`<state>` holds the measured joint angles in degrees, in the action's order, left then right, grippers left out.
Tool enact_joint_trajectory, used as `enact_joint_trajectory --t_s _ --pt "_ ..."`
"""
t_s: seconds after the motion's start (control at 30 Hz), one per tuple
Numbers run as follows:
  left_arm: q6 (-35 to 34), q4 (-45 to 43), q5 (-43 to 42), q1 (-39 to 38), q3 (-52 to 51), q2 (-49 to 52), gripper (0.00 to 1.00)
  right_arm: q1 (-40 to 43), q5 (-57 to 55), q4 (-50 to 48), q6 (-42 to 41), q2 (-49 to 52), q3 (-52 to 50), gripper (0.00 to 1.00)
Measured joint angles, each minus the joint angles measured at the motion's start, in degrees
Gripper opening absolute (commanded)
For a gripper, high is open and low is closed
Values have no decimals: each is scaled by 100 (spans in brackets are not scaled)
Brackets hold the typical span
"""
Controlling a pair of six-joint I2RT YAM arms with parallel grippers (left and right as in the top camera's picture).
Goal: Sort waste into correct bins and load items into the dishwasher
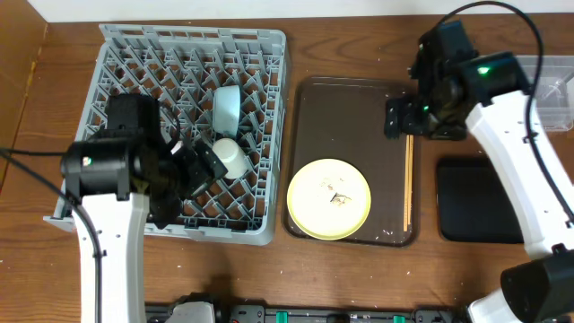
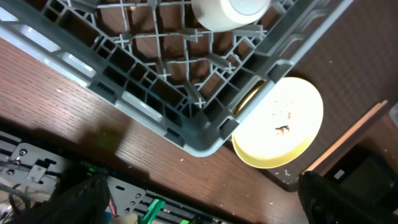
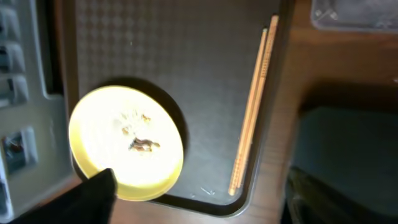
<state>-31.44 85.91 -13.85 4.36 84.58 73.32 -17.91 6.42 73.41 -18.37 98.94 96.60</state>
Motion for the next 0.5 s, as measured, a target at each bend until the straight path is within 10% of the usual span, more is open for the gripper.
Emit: enact_joint_trajectory --t_s 0.27,0.5 --pt "2 13 205 -4 -2 374 98 -109 -177 -1539 -546 4 -1513 39" --pt "7 35 739 354 -2 409 98 -107 -573 -2465 -1115 2 -2457 47"
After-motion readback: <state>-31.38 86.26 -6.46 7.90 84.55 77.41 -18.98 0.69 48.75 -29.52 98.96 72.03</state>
